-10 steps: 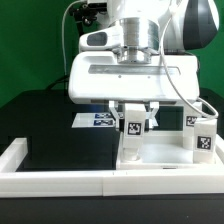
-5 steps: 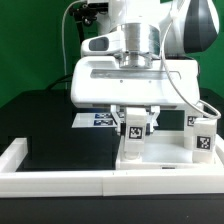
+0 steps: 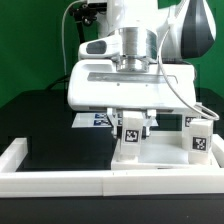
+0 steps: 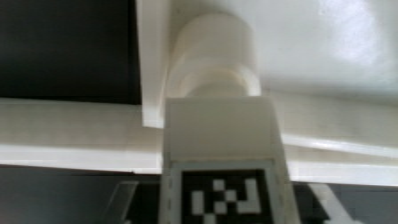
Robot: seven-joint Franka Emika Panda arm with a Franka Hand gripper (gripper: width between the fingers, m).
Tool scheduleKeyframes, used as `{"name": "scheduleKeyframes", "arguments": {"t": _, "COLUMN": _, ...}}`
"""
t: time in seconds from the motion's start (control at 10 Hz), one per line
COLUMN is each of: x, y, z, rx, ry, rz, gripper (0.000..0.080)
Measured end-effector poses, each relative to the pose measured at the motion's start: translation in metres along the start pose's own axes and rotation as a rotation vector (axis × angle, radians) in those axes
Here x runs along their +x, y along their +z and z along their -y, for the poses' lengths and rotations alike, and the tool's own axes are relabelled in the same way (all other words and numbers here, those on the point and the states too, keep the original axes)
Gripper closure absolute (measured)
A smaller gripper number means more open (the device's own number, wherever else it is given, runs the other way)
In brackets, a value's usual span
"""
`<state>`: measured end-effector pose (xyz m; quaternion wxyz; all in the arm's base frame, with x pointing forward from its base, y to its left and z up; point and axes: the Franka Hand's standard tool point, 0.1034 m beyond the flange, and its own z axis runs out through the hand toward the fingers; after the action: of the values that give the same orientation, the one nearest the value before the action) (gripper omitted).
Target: Assemble square table
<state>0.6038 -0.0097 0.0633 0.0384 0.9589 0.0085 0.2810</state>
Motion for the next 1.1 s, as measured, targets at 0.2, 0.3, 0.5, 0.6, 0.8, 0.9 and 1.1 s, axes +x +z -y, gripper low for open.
{"name": "scheduleKeyframes", "arguments": {"t": 0.2, "x": 0.0007, "y": 0.0002, "z": 0.0006, "rx": 0.006, "ry": 0.003, "rz": 0.008, "gripper": 0.0531}}
{"name": "scheduleKeyframes", "arguments": {"t": 0.3, "x": 0.0008, "y": 0.0003, "z": 0.0005, "rx": 0.007, "ry": 0.003, "rz": 0.010, "gripper": 0.0531}}
{"name": "scheduleKeyframes", "arguments": {"t": 0.5, "x": -0.0019, "y": 0.0016, "z": 0.0017, "rx": 0.013, "ry": 0.003, "rz": 0.023, "gripper": 0.0525}}
{"name": "scheduleKeyframes", "arguments": {"t": 0.6, "x": -0.0020, "y": 0.0016, "z": 0.0016, "rx": 0.013, "ry": 0.003, "rz": 0.023, "gripper": 0.0358}}
{"name": "scheduleKeyframes", "arguments": {"t": 0.8, "x": -0.0021, "y": 0.0017, "z": 0.0017, "rx": 0.013, "ry": 0.003, "rz": 0.023, "gripper": 0.0192}}
{"name": "scheduleKeyframes", "arguments": {"t": 0.9, "x": -0.0021, "y": 0.0017, "z": 0.0017, "rx": 0.013, "ry": 0.003, "rz": 0.023, "gripper": 0.0162}}
{"name": "scheduleKeyframes", "arguments": {"t": 1.1, "x": -0.0021, "y": 0.0017, "z": 0.0017, "rx": 0.013, "ry": 0.003, "rz": 0.023, "gripper": 0.0153}}
